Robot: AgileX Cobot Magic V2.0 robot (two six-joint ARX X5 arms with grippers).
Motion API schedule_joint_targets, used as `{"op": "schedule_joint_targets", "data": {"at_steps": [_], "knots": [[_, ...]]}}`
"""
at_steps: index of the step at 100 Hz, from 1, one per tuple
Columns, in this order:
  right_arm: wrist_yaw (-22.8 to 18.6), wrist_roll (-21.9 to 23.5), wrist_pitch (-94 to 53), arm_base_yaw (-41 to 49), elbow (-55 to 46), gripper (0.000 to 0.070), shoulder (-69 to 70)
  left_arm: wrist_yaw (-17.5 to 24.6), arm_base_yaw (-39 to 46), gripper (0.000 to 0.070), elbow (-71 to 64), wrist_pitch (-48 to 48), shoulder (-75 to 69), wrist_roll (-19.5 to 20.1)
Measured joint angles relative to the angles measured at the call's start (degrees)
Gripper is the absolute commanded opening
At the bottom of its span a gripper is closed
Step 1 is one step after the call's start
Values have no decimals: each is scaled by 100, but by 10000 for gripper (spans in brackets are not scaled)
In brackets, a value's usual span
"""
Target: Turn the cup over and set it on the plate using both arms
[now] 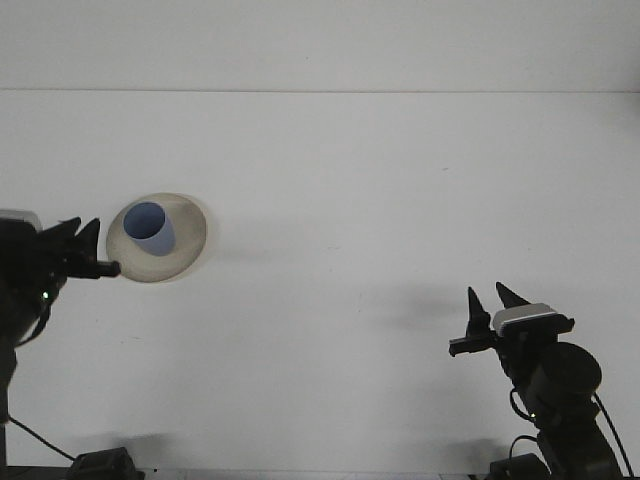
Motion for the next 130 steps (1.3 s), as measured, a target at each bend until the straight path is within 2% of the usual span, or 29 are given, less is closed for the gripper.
{"op": "schedule_joint_targets", "data": {"at_steps": [26,36,61,130], "knots": [[2,107,809,-321,-612,3,-730,-127,-2,13,-3748,2594,-2240,-70],[0,146,850,-332,-616,3,-780,-319,4,12,-4527,2828,-2830,-205],[2,166,841,-332,-616,3,-778,-339,2,14,-4496,3456,-3174,-297],[0,170,841,-332,-616,3,-778,-365,-22,13,-4500,3331,-3303,-308]]}}
